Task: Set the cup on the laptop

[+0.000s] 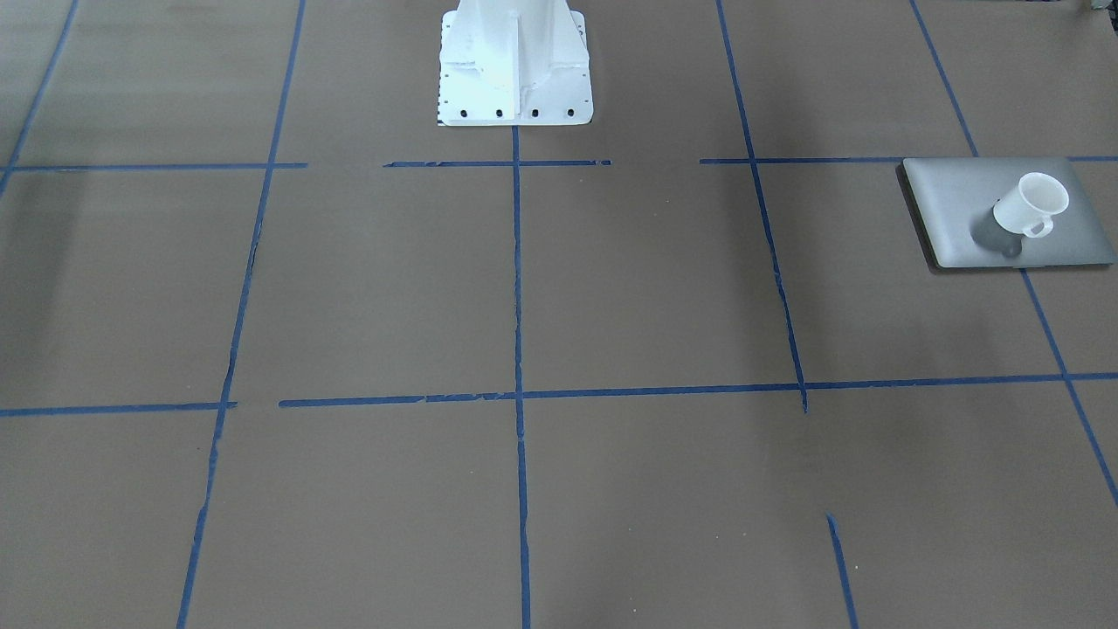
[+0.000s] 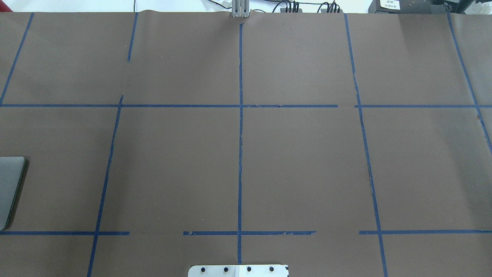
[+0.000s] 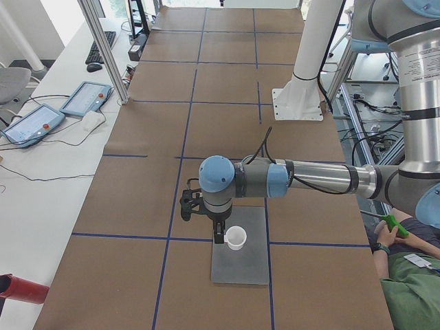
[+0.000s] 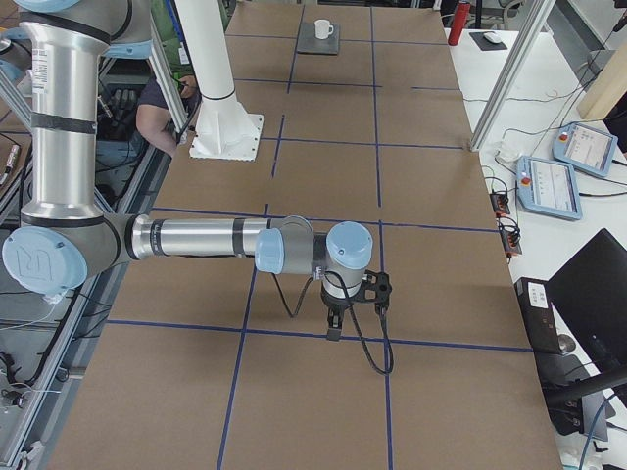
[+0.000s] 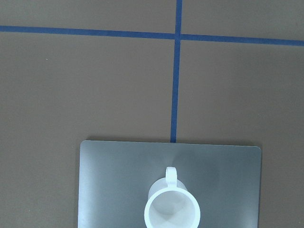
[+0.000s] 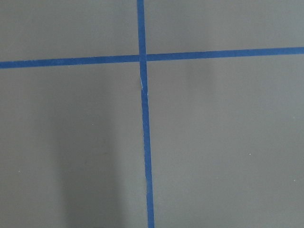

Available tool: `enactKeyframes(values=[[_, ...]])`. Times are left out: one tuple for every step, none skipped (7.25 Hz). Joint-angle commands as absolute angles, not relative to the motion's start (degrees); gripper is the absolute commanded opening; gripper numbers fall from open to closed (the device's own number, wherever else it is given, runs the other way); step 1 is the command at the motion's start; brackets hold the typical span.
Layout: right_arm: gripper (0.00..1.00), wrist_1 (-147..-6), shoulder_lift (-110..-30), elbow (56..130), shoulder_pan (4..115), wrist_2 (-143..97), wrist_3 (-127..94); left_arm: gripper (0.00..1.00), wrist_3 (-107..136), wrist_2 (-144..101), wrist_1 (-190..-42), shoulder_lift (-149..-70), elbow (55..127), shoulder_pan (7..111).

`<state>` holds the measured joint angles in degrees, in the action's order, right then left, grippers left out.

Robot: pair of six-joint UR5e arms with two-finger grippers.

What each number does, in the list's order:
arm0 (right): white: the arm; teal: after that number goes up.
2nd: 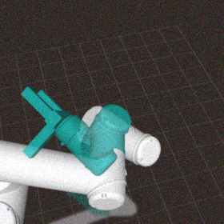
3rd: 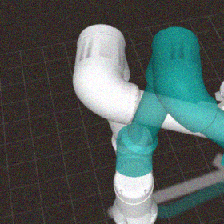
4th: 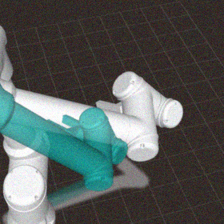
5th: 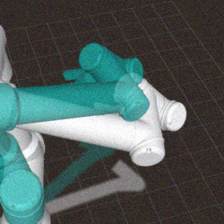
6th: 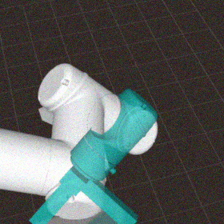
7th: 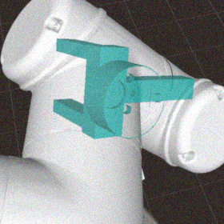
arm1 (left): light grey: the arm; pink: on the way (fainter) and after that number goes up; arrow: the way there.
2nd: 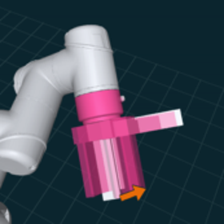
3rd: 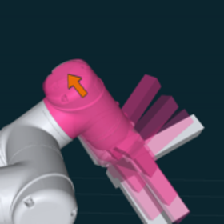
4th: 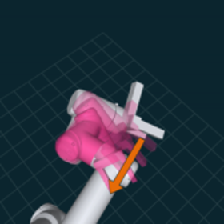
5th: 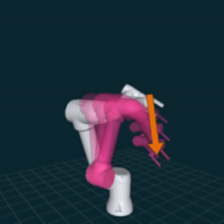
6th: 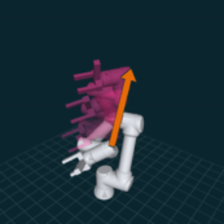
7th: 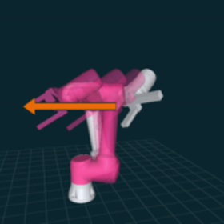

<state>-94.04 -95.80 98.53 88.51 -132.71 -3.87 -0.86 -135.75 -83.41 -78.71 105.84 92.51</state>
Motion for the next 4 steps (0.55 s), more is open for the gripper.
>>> enactKeyframes(values=[[1.00,-94.0,-95.8,98.5,88.5,-132.7,-3.9,1.00,-0.9,-133.7,-83.4,-80.9,104.4,92.5],[1.00,-94.0,-95.8,98.5,88.5,-132.7,-3.9,1.00,-0.9,-133.7,-83.4,-81.9,103.2,92.6],[1.00,-94.0,-95.8,98.5,88.5,-132.7,-3.9,1.00,-0.9,-133.9,-83.4,-82.0,103.2,92.9],[1.00,-94.0,-95.8,98.5,88.5,-132.7,-3.9,1.00,-0.9,-134.0,-83.4,-81.9,103.0,92.9]])
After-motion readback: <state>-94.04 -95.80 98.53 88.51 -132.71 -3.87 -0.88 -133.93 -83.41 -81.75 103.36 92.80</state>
